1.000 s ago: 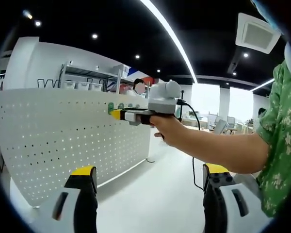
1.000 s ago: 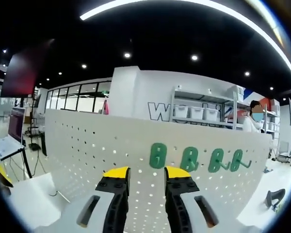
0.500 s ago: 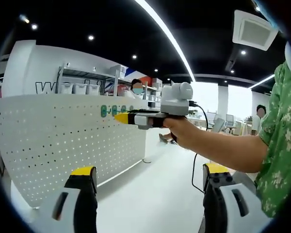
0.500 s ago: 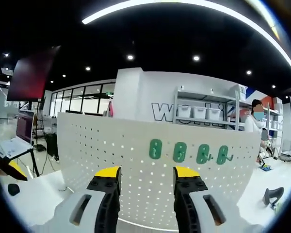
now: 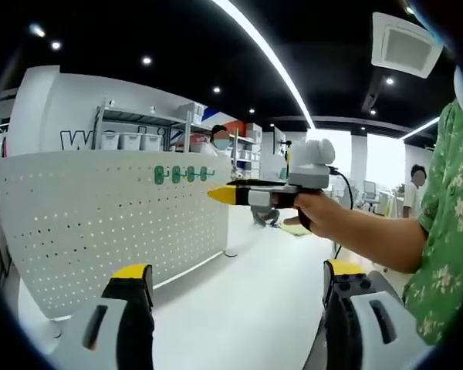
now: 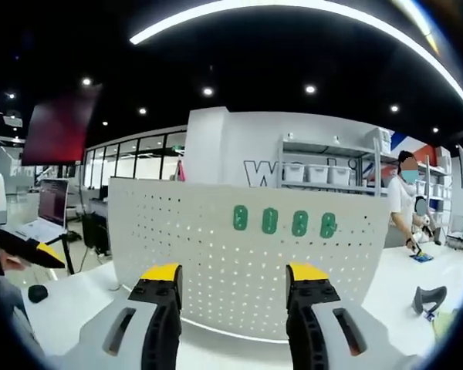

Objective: Insert the hook assembly into the mounting plate slot until the hook locks in place.

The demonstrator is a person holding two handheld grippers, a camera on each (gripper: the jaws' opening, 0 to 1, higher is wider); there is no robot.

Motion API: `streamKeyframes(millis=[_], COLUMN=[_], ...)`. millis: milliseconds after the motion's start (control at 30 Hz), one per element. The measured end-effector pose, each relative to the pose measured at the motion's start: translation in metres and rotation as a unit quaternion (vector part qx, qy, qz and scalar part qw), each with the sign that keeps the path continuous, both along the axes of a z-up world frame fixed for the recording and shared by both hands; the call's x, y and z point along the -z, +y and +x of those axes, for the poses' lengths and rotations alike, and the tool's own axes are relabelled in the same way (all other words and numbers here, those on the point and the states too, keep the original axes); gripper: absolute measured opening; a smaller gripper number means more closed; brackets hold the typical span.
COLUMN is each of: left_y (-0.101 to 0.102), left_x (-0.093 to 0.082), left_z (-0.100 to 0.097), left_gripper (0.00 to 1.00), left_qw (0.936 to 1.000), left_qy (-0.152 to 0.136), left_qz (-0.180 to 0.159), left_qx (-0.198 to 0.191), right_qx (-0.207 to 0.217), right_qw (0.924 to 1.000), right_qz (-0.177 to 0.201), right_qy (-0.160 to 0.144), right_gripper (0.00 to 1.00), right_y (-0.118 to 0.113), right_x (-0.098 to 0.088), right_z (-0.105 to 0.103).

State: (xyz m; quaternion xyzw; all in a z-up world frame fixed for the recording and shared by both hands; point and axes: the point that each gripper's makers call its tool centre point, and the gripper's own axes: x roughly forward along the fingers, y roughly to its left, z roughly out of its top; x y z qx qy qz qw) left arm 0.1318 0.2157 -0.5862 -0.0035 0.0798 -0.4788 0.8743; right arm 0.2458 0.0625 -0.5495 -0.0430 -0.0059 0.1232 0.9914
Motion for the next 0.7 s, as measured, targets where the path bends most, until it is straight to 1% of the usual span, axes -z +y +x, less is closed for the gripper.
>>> streamKeyframes(millis=[67, 300, 400, 533, 700], left_y=[-0.002, -0.012, -0.017, -0.022, -0.022], left_x=[-0.001, -0.006, -0.007, -0.009, -0.012], left_z=[-0.003, -0.012, -0.015, -0.018, -0.020], left_gripper=[0.94, 0.96, 0.96, 0.97, 0.98], left_qw=[1.0000, 0.9999, 0.9999, 0.9997, 0.9991], left_qy=[0.000, -0.006, -0.008, -0.010, -0.008], left_qz=[-0.001, -0.009, -0.013, -0.020, -0.034], left_qx=[-0.001, -0.006, -0.007, -0.010, -0.025], right_qx=[0.000, 0.004, 0.004, 0.001, 0.006], right_qw=[1.0000, 1.0000, 1.0000, 0.9999, 0.9999], right_qz=[0.005, 0.004, 0.002, 0.010, 0.005], right_qy=[0.003, 0.007, 0.007, 0.010, 0.014], right_gripper=[0.58, 0.62, 0.64, 0.68, 0.71], right_y=[-0.006, -0.026, -0.032, -0.038, -0.047], right_x=[0.002, 0.005, 0.005, 0.007, 0.015], right_z=[-0.011, -0.048, -0.061, -0.075, -0.094])
